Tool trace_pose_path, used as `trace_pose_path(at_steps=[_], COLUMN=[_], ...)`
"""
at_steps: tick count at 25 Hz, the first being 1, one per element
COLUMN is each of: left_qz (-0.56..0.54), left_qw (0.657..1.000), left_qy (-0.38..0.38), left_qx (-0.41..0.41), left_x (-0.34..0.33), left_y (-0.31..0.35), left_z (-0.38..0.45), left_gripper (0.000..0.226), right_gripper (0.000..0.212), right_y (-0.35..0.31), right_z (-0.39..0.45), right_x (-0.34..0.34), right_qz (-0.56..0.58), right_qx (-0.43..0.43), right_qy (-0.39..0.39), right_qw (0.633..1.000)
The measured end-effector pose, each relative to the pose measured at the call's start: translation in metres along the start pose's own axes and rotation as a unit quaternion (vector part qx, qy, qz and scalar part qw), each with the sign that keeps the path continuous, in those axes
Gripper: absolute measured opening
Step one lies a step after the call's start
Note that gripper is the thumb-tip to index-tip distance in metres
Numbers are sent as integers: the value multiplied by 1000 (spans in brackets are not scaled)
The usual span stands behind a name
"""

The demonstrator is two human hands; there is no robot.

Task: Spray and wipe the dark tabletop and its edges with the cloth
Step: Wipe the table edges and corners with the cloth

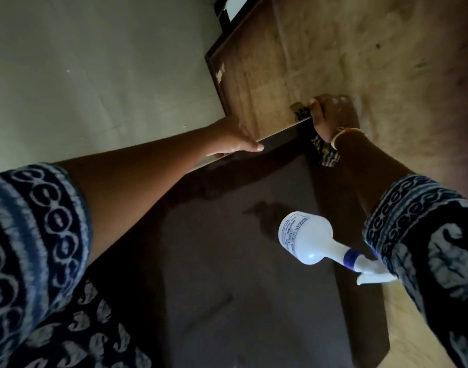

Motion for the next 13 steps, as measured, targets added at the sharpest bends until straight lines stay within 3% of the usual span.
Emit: trace_pose_path(at_steps=[6, 9, 13], left_qz=[54, 47, 58], left_qw=[984, 981, 986], left_qy=[-139, -149, -119], left_qx=[94, 112, 106], left_x=[7, 7, 7], left_y=[2, 7, 9], left_z=[18, 19, 15], left_gripper=[51, 50, 40], right_gripper=[47, 47, 47], right_y=[46, 48, 34], right_z=[15, 13, 9], right_x=[8, 5, -1], right_qz=[77, 85, 76], right_qx=[-98, -157, -159], right_qy=[69, 104, 63], right_qw=[990, 978, 982])
Point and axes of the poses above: each hand's wrist, its own z-axis towards the middle knuckle, its own x-axis out of the back of the hand, y = z × x, the point moved 4 cm from there along z, towards the middle knuckle, and after that the axes turned 14 degrees about z, right-handed, at the moved point
